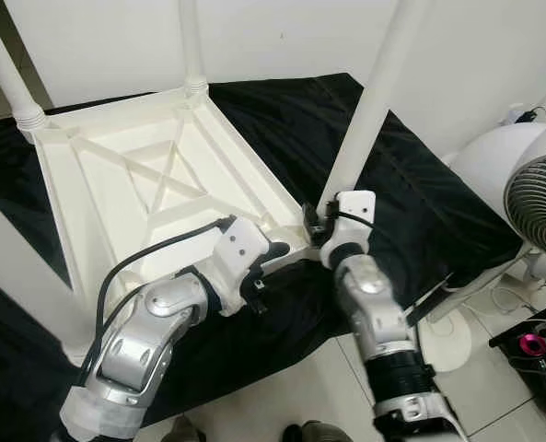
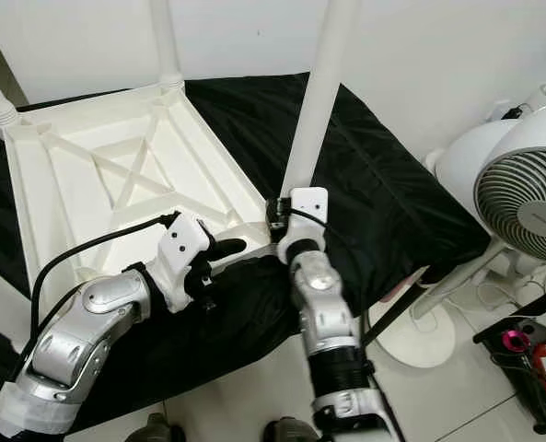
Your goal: Building children table
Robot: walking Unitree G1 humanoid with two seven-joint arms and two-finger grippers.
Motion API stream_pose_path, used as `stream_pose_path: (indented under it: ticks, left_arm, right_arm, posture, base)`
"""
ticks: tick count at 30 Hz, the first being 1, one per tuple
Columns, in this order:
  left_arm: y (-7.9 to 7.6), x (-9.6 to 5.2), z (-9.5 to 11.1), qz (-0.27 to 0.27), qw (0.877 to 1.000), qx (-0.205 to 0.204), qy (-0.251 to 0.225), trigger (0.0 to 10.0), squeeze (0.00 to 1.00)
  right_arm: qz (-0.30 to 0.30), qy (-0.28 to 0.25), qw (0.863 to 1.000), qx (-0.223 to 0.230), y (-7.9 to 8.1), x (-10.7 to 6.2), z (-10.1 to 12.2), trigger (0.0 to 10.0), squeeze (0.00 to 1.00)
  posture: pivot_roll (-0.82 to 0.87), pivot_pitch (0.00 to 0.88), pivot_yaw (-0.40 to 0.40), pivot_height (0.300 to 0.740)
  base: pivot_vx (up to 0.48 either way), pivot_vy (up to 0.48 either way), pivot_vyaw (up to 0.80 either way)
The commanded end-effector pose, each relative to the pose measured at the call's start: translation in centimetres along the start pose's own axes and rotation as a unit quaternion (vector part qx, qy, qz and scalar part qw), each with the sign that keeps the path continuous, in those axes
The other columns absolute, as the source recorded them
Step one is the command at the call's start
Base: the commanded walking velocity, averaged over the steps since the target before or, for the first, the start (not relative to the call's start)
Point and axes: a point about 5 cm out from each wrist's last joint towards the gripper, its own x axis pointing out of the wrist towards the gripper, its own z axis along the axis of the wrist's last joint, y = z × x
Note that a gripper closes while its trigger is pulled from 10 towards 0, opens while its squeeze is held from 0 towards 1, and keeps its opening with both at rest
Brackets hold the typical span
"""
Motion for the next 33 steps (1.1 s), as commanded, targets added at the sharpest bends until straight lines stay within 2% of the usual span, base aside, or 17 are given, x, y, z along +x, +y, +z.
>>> stream_pose_path:
  ticks: [1,6,7,16,17,19,21,27,30,31,33]
  left_arm:
    - [0.2,0.2,-0.3,0.02,1.0,-0.004,0.007,10.0,0.0]
    - [0.2,0.3,-0.3,0.018,1.0,-0.002,0.007,10.0,0.0]
    - [0.2,0.3,-0.3,0.019,1.0,-0.002,0.006,10.0,0.0]
    - [0.2,0.5,-0.3,0.022,1.0,-0.003,0.003,10.0,0.0]
    - [0.2,0.5,-0.3,0.023,1.0,-0.002,0.003,10.0,0.0]
    - [0.3,0.5,-0.3,0.025,1.0,-0.001,0.003,10.0,0.0]
    - [0.4,0.4,-0.3,0.026,1.0,0.0,0.004,10.0,0.0]
    - [0.4,0.3,-0.5,0.024,1.0,0.002,0.008,10.0,0.0]
    - [0.7,0.3,-0.6,0.026,1.0,0.007,0.012,10.0,0.0]
    - [0.7,0.3,-0.6,0.026,1.0,0.007,0.012,10.0,0.0]
    - [0.8,0.3,-0.5,0.026,1.0,0.008,0.011,10.0,0.0]
  right_arm:
    - [0.031,0.042,0.998,0.028,1.0,-0.5,-1.8,10.0,0.0]
    - [0.026,0.037,0.999,0.017,0.7,-0.6,-1.3,10.0,0.0]
    - [0.024,0.031,0.999,0.012,0.5,-0.7,-1.1,10.0,1.0]
    - [0.029,0.021,0.999,-0.003,-1.4,-1.7,-1.1,10.0,1.0]
    - [0.049,0.019,0.999,-0.006,-1.6,-1.9,-1.2,10.0,0.0]
    - [0.066,0.015,0.998,-0.012,-1.9,-2.1,-1.3,10.0,0.0]
    - [0.093,0.005,0.995,-0.031,-2.9,-2.2,-1.1,10.0,0.0]
    - [0.106,0.0,0.993,-0.049,-4.0,-2.1,-0.8,10.0,0.0]
    - [0.166,-0.005,0.983,-0.077,-5.3,-1.3,-0.2,10.0,0.0]
    - [0.166,-0.005,0.983,-0.077,-5.3,-1.3,-0.2,10.0,0.0]
    - [0.205,-0.006,0.974,-0.091,-5.5,-0.6,0.3,10.0,0.0]
  posture:
    - [-0.1,0.058,-0.017,0.74]
    - [-0.1,0.054,-0.02,0.74]
    - [-0.1,0.051,-0.022,0.74]
    - [-0.1,0.041,-0.029,0.74]
    - [-0.1,0.04,-0.03,0.74]
    - [-0.1,0.037,-0.031,0.74]
    - [-0.1,0.035,-0.032,0.74]
    - [-0.1,0.03,-0.032,0.74]
    - [-0.09,0.031,-0.029,0.74]
    - [-0.09,0.031,-0.029,0.74]
    - [-0.1,0.038,-0.022,0.74]
  base:
    - [0.0,0.0,0.0]
    - [0.0,0.0,0.0]
    - [0.0,0.0,0.0]
    - [0.0,0.0,0.0]
    - [0.0,0.0,0.0]
    - [0.0,0.0,0.0]
    - [0.0,0.0,0.0]
    - [0.0,0.0,0.0]
    - [0.0,0.0,0.0]
    - [0.0,0.0,0.0]
    - [0.0,0.0,0.0]
